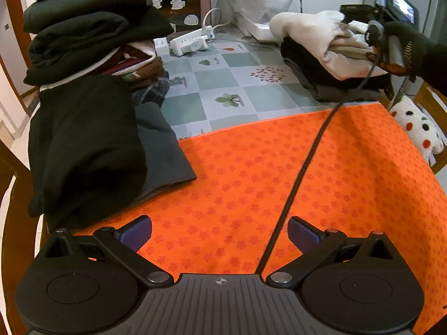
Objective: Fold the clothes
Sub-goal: 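Reach the right gripper to the white fleece garment on the pile and grasp it, then lift the white fleece garment with the right gripper and pull it onto the tablecloth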
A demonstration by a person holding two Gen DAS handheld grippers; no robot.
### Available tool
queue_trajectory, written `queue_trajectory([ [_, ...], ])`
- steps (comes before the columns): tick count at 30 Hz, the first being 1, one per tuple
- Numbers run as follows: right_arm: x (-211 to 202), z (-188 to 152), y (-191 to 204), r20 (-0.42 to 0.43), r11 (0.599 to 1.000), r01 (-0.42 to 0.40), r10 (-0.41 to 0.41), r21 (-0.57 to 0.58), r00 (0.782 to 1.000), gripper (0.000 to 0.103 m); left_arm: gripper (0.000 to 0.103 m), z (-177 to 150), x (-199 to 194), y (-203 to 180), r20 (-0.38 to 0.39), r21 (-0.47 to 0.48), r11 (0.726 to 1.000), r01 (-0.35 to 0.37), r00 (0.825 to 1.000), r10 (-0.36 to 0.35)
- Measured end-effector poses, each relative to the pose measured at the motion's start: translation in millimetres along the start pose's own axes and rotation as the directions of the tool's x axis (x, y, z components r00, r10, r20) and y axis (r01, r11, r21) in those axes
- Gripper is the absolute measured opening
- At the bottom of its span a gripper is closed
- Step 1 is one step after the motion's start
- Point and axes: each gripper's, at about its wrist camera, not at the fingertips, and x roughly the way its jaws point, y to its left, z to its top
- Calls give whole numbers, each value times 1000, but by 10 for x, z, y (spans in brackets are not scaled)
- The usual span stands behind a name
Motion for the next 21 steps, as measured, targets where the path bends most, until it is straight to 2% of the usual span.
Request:
queue_trajectory([
  [3,59,14,62,-5,999,8,-8,-40,1000,101,103,-13,-15,9,-2,-8,1000,16,1000,-16],
  [4,49,-3,83,4,999,10,-10,-53,1000,89,103,-19,-23,15,-2,-12,1000,22,1000,-22],
  [5,21,-32,113,21,997,6,-4,-80,1000,81,103,-27,-33,25,-4,-20,999,30,1000,-30],
  [7,-57,-31,106,30,995,-37,40,-88,999,40,103,-44,-56,46,-5,-35,998,46,999,-46],
  [9,-151,-21,93,36,993,-79,83,-93,996,33,102,-57,-89,71,1,-50,997,67,998,-67],
  [15,-682,-51,104,55,971,-186,196,-150,979,27,99,-109,-231,178,36,-107,990,94,995,-90],
  [21,-1540,-256,307,106,925,-245,286,-292,952,26,98,-169,-393,299,78,-156,983,93,994,-81],
])
